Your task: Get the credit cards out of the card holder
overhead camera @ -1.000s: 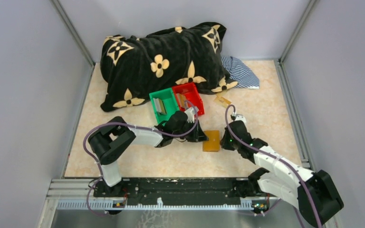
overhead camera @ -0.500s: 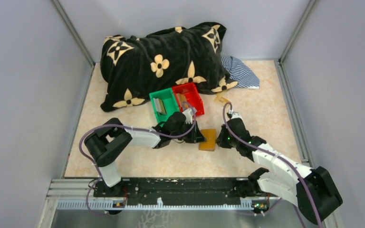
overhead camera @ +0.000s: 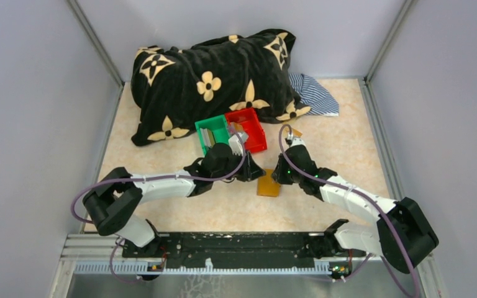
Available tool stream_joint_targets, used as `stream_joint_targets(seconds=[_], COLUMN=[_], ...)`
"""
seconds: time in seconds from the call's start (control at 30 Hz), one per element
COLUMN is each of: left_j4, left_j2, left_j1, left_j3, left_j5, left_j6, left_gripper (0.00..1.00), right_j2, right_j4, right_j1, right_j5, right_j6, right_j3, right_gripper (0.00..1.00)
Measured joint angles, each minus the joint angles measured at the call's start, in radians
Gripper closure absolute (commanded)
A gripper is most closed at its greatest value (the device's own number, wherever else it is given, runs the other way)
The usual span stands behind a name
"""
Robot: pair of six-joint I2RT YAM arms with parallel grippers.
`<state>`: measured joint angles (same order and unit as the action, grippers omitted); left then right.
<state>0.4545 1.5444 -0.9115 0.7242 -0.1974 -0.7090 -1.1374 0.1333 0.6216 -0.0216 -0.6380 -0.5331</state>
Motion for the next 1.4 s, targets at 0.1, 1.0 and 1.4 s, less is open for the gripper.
stream_joint_targets(seconds=[0.1, 1.0, 1.4], left_j4=[-0.017, 0.073, 0.058], left_j2=[-0.005, 0.246, 0.268], left_j1=[0.0, 0.0, 0.0], left_j3=[0.0, -0.03, 0.004], left_j5=[0.03, 0.015, -0.005], left_j6=[0.023, -0.01, -0.012], left_gripper=[0.72, 0.75, 0.75], right_j2=[-0.004, -0.023, 0.059], right_j4=[0.002, 0.07, 0.19], right_j1=[0.0, 0.068, -0.083], right_j5=[-0.006, -0.071, -0.128], right_j6=[0.0, -0.01, -0.016], right_j3=[0.0, 0.006, 0.062], right_gripper=[0.7, 0.77, 0.77])
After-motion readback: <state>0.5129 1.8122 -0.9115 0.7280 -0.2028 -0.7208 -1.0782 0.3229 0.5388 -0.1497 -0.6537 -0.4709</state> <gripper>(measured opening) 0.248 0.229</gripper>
